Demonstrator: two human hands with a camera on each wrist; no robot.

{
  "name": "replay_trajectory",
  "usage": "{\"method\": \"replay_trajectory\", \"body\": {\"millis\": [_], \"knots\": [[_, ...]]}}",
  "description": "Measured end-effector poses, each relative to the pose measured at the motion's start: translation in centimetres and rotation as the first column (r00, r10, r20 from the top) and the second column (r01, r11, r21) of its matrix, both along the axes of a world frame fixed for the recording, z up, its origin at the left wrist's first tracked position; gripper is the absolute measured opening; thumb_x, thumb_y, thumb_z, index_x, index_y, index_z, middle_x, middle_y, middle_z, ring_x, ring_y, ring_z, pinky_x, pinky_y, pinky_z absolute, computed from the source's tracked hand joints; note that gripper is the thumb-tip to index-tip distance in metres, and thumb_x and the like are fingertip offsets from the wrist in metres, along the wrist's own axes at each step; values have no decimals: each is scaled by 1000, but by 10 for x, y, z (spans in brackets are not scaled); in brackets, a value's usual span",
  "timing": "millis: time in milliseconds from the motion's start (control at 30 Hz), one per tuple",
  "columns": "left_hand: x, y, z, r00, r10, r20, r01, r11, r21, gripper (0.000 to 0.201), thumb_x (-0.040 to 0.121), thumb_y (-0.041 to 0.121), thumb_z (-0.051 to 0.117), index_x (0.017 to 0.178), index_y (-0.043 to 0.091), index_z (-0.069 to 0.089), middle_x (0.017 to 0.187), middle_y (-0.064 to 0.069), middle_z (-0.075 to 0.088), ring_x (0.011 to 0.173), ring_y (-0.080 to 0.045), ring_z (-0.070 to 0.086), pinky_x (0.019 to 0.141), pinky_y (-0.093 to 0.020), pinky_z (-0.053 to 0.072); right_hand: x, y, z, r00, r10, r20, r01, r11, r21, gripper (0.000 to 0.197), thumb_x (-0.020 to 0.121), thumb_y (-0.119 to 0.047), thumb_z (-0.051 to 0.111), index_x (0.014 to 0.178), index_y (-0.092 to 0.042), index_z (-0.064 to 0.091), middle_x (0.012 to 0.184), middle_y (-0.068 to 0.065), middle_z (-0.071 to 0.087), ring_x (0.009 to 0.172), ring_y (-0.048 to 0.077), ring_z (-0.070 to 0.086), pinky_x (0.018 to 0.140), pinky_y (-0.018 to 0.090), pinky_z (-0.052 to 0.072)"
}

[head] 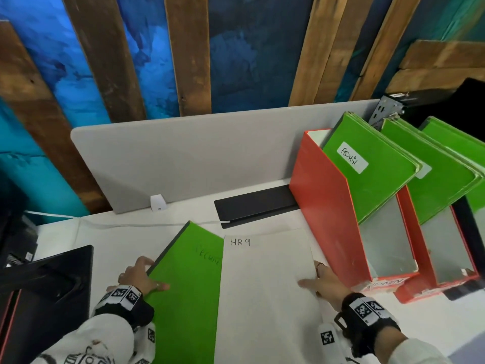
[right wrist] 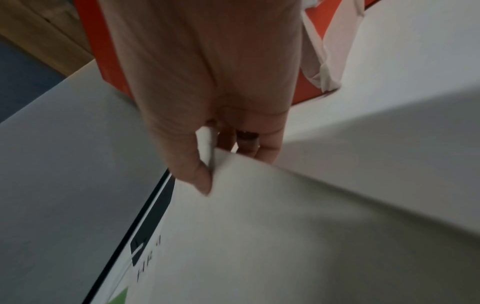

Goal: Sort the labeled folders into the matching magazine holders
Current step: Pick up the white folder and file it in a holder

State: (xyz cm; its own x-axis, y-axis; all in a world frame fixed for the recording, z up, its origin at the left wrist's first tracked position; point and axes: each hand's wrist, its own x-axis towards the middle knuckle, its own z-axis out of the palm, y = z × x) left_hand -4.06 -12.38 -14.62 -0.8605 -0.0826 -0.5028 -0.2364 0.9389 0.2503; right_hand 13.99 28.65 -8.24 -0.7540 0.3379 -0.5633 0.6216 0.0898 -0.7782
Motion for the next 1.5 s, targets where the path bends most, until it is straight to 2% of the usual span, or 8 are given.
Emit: {"method": "replay_trajectory", "body": {"millis": [100, 300, 533, 767, 1033, 1100, 1200, 1500], "knots": [[7, 16, 6, 1000, -10, 12, 8, 991, 135, 63, 53, 50, 85, 101, 20, 56, 101, -3, 64, 106, -28, 59, 89, -32, 44, 1, 1, 7, 996, 82, 30, -80, 995, -63, 48, 64, -9, 70, 111, -12, 58, 103, 11, 72, 93, 26, 68, 77, 39, 55], [18, 38, 16, 997, 67, -42, -40, 886, 463, 33, 74, 25, 77, 72, 13, 47, 66, -3, 47, 64, -20, 44, 57, -29, 30, -1, -1, 18, 971, 192, 139, -175, 976, -128, 24, 78, -10, 62, 102, -13, 58, 55, -6, 53, 45, 9, 40, 43, 20, 27], [27, 49, 16, 981, 186, -59, -132, 853, 505, 23, 83, 21, 68, 87, 7, 51, 85, -13, 57, 87, -29, 57, 74, -35, 41, -1, -8, 35, 972, 218, 93, -211, 975, -74, 7, 93, -14, 53, 86, -17, 53, 60, -8, 60, 53, 8, 55, 47, 23, 44], [38, 49, 12, 984, 164, -73, -141, 959, 246, 66, 78, 21, 71, 134, 11, 38, 125, -23, 48, 112, -39, 50, 98, -41, 41, 7, 4, 54, 994, 33, -106, -42, 996, -84, 20, 93, -15, 55, 109, -3, 55, 89, 10, 69, 70, 20, 61, 51, 30, 49], [25, 91, 52, 979, -166, -115, 176, 981, 78, 57, 85, 39, 58, 138, 30, 39, 143, -10, 37, 131, -33, 35, 109, -49, 31, 29, -14, 105, 943, -161, -292, 133, 984, -115, 23, 95, -6, 48, 75, -15, 42, 44, -8, 58, 35, 5, 56, 26, 11, 26], [25, 115, 77, 977, -133, -167, 187, 909, 372, 45, 89, 45, 55, 130, 28, 48, 137, -8, 49, 125, -28, 46, 105, -44, 36, 33, -14, 108, 929, -197, -312, 164, 978, -128, 23, 95, -6, 48, 75, -14, 41, 48, -6, 57, 34, 6, 56, 27, 12, 27], [35, 152, 120, 999, -30, -45, 54, 581, 812, 29, 92, 33, 53, 120, 25, 53, 119, -6, 62, 98, -20, 62, 81, -30, 47, 34, -11, 116, 913, -182, -366, 148, 982, -117, 24, 96, -4, 47, 74, -13, 42, 46, -3, 56, 33, 7, 53, 26, 13, 28], [37, 195, 175, 987, 47, -151, 131, 292, 947, 35, 85, 2, 63, 106, 30, 64, 90, -4, 76, 76, -15, 72, 65, -23, 56, 38, 25, 148, 894, 49, -445, -69, 997, -29, 26, 87, -13, 62, 112, -13, 55, 99, 11, 72, 64, 20, 62, 51, 25, 50]]}}
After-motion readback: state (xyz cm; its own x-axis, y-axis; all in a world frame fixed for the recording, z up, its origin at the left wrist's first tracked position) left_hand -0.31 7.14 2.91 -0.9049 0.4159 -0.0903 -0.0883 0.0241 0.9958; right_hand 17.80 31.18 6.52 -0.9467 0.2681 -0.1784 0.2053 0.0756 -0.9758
